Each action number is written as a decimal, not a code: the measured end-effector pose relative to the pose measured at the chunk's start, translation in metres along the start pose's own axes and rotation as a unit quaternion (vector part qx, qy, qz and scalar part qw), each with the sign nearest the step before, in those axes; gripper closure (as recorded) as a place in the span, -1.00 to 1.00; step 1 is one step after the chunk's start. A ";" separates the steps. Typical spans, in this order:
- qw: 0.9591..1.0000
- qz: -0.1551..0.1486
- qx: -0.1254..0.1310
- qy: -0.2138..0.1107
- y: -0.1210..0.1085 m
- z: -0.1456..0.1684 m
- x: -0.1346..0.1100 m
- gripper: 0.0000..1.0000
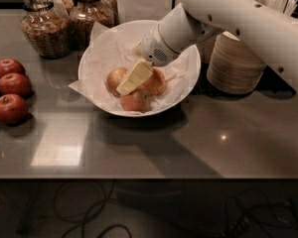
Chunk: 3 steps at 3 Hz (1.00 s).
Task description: Pick apple from white bowl
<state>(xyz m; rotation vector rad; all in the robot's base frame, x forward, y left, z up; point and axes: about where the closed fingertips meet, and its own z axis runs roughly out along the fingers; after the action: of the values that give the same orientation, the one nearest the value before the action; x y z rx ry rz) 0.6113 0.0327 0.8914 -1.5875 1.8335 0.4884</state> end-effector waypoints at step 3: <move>1.000 0.004 -0.019 -0.001 0.003 0.010 -0.018 -0.72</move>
Offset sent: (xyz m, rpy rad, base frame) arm 0.0018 0.0362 0.0116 0.0140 0.0561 0.0339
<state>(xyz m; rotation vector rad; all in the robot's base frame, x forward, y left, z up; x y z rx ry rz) 0.6115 0.0530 0.8964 -1.6044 1.8403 0.5304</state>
